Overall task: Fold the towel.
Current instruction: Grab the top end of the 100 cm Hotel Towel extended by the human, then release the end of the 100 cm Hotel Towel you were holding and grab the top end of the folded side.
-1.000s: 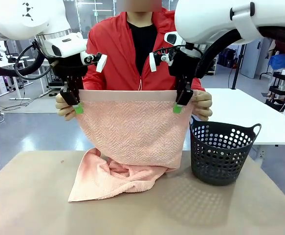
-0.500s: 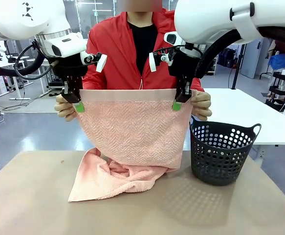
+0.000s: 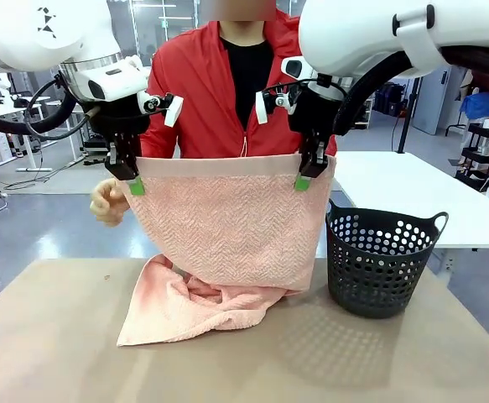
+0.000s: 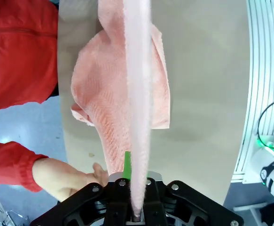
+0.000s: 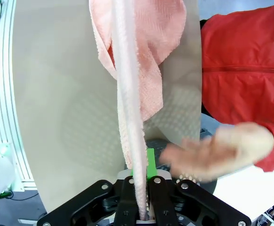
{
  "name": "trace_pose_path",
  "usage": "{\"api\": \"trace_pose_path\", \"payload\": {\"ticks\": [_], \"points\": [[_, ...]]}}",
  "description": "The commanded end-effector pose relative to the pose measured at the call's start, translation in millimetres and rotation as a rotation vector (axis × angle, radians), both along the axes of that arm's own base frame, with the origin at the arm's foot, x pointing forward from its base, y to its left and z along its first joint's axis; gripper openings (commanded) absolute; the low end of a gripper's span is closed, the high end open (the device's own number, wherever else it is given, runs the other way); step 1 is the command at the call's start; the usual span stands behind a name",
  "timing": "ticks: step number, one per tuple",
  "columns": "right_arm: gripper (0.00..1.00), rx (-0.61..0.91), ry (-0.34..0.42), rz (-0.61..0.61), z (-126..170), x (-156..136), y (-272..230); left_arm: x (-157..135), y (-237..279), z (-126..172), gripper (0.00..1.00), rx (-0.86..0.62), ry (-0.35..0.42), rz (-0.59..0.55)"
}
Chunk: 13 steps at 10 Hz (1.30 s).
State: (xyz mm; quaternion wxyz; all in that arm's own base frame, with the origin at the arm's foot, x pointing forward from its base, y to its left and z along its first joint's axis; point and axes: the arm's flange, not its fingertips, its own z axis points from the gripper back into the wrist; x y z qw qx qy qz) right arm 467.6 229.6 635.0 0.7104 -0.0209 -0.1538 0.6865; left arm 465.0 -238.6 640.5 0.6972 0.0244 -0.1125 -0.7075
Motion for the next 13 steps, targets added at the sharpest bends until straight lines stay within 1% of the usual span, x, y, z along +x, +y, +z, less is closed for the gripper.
{"api": "trace_pose_path", "payload": {"ticks": [1,13], "points": [[0.00,-0.009,-0.009,0.001,1.4,-0.8,-1.3,2.0,0.2,4.4,0.00,-0.005,-0.008,0.000],[0.00,-0.009,-0.009,0.001,1.4,-0.8,-1.3,2.0,0.2,4.4,0.00,-0.005,-0.008,0.000]]}}
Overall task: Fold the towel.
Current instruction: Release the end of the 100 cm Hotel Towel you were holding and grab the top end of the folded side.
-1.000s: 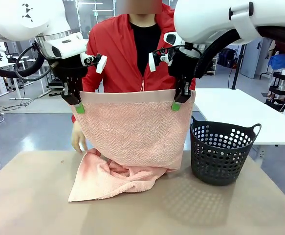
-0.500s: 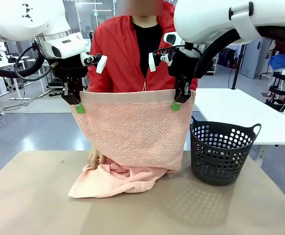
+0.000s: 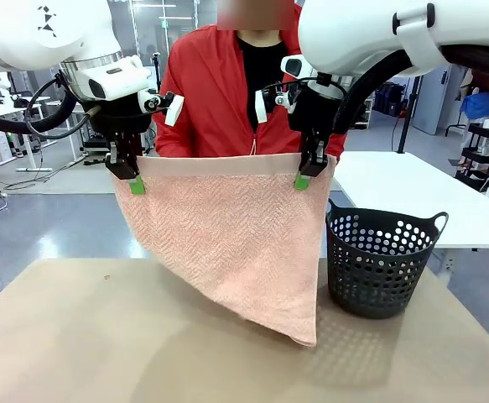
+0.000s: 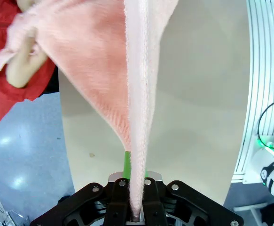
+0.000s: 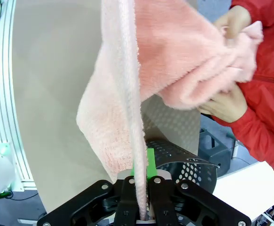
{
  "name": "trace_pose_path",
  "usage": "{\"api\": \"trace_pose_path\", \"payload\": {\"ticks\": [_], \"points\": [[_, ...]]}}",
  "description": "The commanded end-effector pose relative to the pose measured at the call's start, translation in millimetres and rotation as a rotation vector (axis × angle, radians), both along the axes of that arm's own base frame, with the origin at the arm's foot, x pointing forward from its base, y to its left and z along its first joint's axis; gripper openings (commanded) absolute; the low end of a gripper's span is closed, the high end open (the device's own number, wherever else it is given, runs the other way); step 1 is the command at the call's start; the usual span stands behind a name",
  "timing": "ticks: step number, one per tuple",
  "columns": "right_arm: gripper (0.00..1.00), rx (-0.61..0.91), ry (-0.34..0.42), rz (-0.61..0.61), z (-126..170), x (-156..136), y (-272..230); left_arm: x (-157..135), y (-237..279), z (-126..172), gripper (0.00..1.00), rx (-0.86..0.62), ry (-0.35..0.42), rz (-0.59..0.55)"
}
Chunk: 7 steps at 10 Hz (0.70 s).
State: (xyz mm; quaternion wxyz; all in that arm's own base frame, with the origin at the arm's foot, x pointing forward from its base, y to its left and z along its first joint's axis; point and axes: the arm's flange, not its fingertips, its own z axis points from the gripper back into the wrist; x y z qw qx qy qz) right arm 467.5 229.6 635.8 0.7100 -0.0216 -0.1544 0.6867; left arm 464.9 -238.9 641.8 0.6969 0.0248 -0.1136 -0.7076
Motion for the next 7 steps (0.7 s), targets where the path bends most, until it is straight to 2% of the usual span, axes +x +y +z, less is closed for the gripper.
{"api": "trace_pose_path", "payload": {"ticks": [1,7], "points": [[0.00,-0.009,-0.008,0.000,0.6,-0.7,-1.4,2.0,0.5,3.2,0.00,-0.004,-0.006,0.000],[0.00,-0.009,-0.008,0.000,0.6,-0.7,-1.4,2.0,0.5,3.2,0.00,-0.004,-0.006,0.000]]}}
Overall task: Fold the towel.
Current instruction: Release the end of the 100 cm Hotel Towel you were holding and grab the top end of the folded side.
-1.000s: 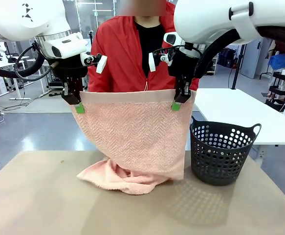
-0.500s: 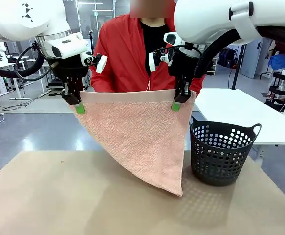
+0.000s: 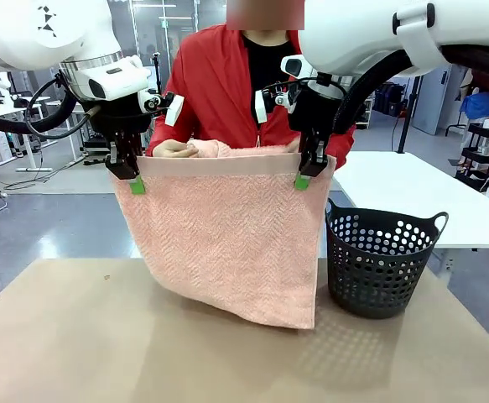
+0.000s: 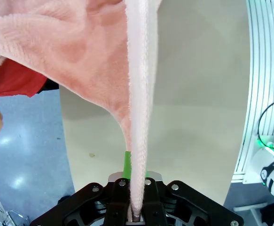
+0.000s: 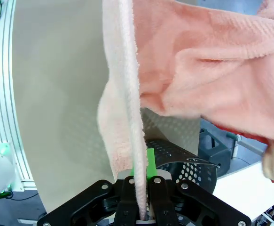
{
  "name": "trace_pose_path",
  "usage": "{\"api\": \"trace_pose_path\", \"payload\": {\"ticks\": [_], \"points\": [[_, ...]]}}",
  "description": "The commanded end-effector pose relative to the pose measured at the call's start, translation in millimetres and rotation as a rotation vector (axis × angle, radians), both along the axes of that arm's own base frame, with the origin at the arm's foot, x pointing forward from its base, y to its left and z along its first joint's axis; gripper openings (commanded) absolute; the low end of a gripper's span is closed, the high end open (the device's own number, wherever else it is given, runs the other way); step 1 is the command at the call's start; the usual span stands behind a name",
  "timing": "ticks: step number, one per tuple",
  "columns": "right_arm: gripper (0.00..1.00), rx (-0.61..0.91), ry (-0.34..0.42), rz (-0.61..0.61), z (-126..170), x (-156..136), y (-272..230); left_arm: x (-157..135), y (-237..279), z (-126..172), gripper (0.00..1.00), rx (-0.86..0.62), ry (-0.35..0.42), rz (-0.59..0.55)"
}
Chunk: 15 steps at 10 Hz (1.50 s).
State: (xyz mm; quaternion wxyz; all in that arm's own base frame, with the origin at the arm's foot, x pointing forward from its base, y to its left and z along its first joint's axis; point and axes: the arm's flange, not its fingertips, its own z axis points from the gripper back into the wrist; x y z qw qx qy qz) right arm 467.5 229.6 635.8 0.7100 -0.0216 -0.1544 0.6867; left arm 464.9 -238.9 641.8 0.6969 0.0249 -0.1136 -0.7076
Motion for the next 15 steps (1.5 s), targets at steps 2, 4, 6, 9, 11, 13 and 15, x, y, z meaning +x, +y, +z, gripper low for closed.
{"api": "trace_pose_path", "payload": {"ticks": [2,4,6,9,11,13,15], "points": [[0.00,-0.009,-0.008,0.000,0.6,-0.7,-1.4,2.0,0.5,3.2,0.00,-0.004,-0.006,0.000],[0.00,-0.009,-0.008,0.000,0.6,-0.7,-1.4,2.0,0.5,3.2,0.00,-0.004,-0.006,0.000],[0.00,-0.009,-0.008,0.000,0.6,-0.7,-1.4,2.0,0.5,3.2,0.00,-0.004,-0.006,0.000],[0.00,-0.009,-0.008,0.000,0.6,-0.7,-1.4,2.0,0.5,3.2,0.00,-0.004,-0.006,0.000],[0.00,-0.009,-0.008,0.000,0.6,-0.7,-1.4,2.0,0.5,3.2,0.00,-0.004,-0.006,0.000],[0.00,-0.009,-0.008,0.000,0.6,-0.7,-1.4,2.0,0.5,3.2,0.00,-0.004,-0.006,0.000],[0.00,-0.009,-0.008,0.000,0.6,-0.7,-1.4,2.0,0.5,3.2,0.00,-0.004,-0.006,0.000]]}}
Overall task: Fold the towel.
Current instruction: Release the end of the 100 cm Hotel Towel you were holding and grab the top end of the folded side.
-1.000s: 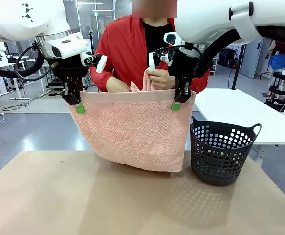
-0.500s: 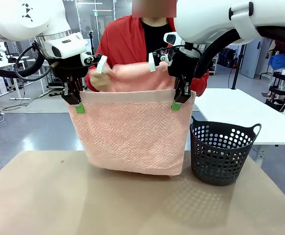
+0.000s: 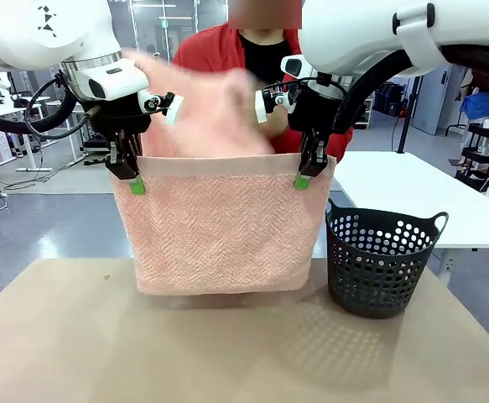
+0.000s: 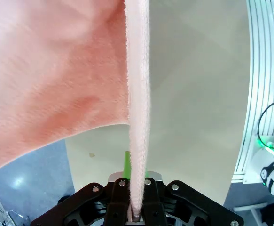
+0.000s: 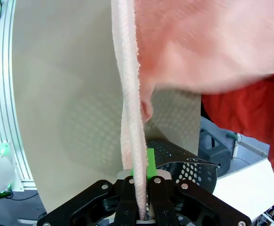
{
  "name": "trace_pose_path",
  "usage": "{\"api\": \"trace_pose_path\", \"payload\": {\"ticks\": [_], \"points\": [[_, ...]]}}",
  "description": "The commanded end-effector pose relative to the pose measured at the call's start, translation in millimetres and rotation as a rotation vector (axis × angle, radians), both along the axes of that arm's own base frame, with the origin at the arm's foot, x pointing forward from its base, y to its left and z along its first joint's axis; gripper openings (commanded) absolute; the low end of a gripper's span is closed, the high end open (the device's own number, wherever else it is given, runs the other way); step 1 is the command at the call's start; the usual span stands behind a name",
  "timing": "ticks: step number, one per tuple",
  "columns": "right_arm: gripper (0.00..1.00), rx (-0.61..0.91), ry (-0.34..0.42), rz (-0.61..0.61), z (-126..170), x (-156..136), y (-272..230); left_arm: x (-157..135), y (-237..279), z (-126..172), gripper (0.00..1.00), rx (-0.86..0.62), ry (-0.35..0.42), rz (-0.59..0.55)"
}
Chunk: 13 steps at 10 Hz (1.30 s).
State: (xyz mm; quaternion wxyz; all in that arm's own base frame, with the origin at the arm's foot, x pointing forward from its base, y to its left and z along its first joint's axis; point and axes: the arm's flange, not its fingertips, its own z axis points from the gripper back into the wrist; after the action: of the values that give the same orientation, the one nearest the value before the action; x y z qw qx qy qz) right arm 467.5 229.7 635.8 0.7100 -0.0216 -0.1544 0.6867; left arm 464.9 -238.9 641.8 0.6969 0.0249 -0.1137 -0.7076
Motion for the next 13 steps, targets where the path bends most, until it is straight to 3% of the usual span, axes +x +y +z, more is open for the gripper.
{"api": "trace_pose_path", "payload": {"ticks": [1,13], "points": [[0.00,-0.009,-0.008,0.000,0.6,-0.7,-1.4,2.0,0.5,3.2,0.00,-0.004,-0.006,0.000],[0.00,-0.009,-0.008,0.000,0.6,-0.7,-1.4,2.0,0.5,3.2,0.00,-0.004,-0.006,0.000]]}}
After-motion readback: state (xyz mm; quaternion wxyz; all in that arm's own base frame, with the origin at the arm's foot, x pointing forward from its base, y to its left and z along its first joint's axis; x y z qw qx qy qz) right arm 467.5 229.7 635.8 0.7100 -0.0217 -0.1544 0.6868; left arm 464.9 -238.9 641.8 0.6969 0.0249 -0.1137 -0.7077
